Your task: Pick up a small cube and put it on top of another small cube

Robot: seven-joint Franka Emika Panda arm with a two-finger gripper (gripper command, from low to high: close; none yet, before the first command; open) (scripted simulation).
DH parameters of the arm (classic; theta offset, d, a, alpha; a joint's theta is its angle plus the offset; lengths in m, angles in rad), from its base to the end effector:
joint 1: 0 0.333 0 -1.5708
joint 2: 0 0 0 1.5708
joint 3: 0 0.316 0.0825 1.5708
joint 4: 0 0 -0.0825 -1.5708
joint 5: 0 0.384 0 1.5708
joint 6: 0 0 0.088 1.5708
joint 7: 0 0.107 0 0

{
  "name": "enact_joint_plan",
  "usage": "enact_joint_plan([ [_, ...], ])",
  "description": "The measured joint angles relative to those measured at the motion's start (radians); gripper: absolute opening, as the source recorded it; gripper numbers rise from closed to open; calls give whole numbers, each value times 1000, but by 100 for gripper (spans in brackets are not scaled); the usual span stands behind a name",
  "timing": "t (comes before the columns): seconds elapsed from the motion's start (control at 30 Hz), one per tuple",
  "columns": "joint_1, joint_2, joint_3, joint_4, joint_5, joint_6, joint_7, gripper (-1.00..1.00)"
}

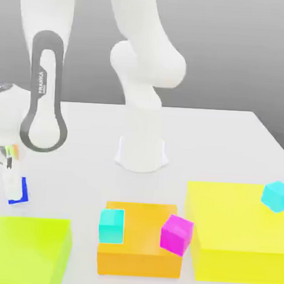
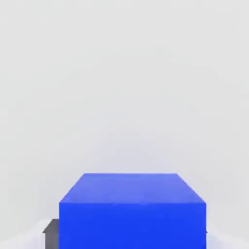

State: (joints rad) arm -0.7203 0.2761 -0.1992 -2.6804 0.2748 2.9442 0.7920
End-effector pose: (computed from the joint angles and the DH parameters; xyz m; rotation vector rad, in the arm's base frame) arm 0.2244 -0.3353 0.1471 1.7314 -2.6206 0.0003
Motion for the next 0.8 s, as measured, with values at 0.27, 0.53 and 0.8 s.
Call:
enact_joint_plan([
  [0.27,199,-218,16,-10,-191,-188,228,-100],
  [0.53,566,-327,204,55,-189,-340,439,-100],
  [0.8,840,-409,425,116,-176,-480,636,-100],
])
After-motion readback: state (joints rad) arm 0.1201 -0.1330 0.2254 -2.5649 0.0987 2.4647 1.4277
